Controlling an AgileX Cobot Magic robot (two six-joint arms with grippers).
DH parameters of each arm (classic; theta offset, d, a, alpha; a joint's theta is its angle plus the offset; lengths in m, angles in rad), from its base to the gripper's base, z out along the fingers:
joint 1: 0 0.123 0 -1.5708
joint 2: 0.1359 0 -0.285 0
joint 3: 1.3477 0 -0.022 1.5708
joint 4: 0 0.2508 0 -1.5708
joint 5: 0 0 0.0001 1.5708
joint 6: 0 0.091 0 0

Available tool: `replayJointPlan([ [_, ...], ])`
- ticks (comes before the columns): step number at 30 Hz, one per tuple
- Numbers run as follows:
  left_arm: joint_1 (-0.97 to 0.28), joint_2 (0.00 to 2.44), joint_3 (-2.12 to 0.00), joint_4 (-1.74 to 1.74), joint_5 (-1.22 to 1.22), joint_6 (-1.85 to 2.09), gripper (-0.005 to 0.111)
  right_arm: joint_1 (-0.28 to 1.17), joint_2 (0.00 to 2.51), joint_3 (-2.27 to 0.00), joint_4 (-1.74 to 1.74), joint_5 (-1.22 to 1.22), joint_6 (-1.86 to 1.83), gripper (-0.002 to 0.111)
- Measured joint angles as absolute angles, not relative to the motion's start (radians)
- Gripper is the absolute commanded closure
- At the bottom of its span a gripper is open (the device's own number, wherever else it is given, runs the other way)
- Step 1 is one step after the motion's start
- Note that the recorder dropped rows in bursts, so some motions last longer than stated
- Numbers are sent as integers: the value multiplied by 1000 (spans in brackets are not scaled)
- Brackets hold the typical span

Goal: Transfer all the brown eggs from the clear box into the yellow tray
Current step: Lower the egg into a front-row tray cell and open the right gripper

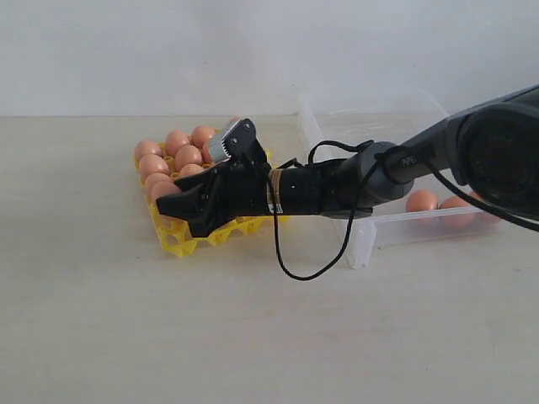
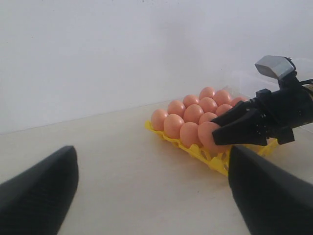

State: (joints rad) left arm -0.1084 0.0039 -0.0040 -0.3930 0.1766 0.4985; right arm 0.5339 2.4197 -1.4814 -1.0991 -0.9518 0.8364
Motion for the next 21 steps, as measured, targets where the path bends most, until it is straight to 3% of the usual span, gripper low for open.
replayJointPlan([
  [11, -108, 4, -4, -393, 177, 498, 29, 537, 2416, -1492, -1150, -866, 936, 106],
  [18, -108, 4, -4, -393, 177, 498, 29, 537, 2416, -1492, -1143, -860, 931, 68],
  [21, -108, 4, -4, -393, 177, 498, 29, 537, 2416, -1492, -1143, -852, 927, 59],
])
